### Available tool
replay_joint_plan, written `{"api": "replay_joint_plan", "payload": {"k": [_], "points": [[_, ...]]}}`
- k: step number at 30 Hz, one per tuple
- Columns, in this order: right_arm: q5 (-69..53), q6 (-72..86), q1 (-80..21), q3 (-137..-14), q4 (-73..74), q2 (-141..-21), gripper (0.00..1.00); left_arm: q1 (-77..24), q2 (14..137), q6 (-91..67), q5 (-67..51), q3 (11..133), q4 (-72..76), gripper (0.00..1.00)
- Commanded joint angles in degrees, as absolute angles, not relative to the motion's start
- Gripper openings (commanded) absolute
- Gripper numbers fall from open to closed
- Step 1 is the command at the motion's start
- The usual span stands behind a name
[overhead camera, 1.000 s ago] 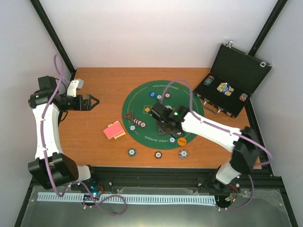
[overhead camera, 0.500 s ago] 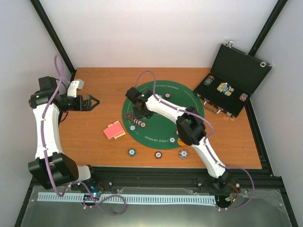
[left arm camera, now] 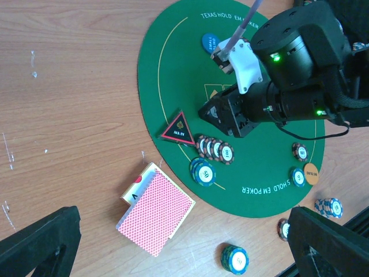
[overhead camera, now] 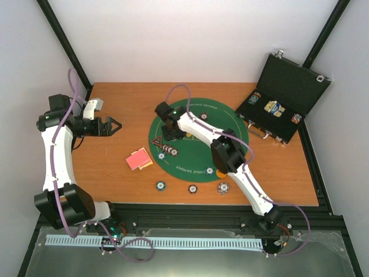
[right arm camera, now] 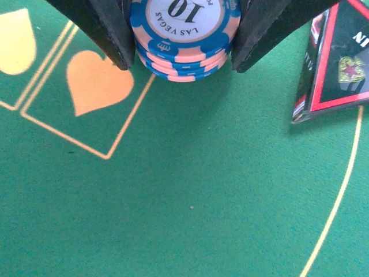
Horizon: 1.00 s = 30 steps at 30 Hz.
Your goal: Distribute texas hold em gaming equipment
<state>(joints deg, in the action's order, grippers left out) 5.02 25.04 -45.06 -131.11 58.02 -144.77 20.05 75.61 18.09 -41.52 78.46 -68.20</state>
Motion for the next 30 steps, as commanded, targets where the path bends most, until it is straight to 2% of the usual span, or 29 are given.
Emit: {"api": "replay_joint_plan", "payload": {"k": [1, 7, 10, 12, 17, 26, 30], "points": [[3.32, 25.29, -45.42, -132.27, 58.17, -146.25, 0.29, 20.57, 75.73, 19.25, -41.79, 78.82, -68.03, 1.00], [3.62, 25.50, -45.62, -131.21, 57.93, -146.12, 0.32, 20.57, 75.85, 18.77, -42.18, 78.66, -67.85, 1.00], [3.45, 25.42, -45.57, -131.61, 57.99, -146.24, 0.42, 20.57, 75.69, 18.93, -42.16, 78.57, -67.84, 1.00], [3.51, 25.53, -45.61, -132.05, 58.64, -146.29, 0.53, 20.57, 75.59, 18.94, -41.86, 78.65, -67.85, 1.00], [4.73, 25.26, -45.56, -132.19, 60.14, -144.01, 0.66, 20.57, 75.50, 18.67, -42.51, 78.84, -67.95, 1.00], [10.22, 24.70, -45.70, -131.36, 65.84, -133.35, 0.70, 20.57, 74.60, 19.68, -41.13, 78.08, -68.24, 1.00], [12.97, 26.46, -47.21, -115.06, 62.71, -120.88, 0.71, 20.57, 74.31, 19.55, -41.67, 78.62, -69.07, 1.00]]}}
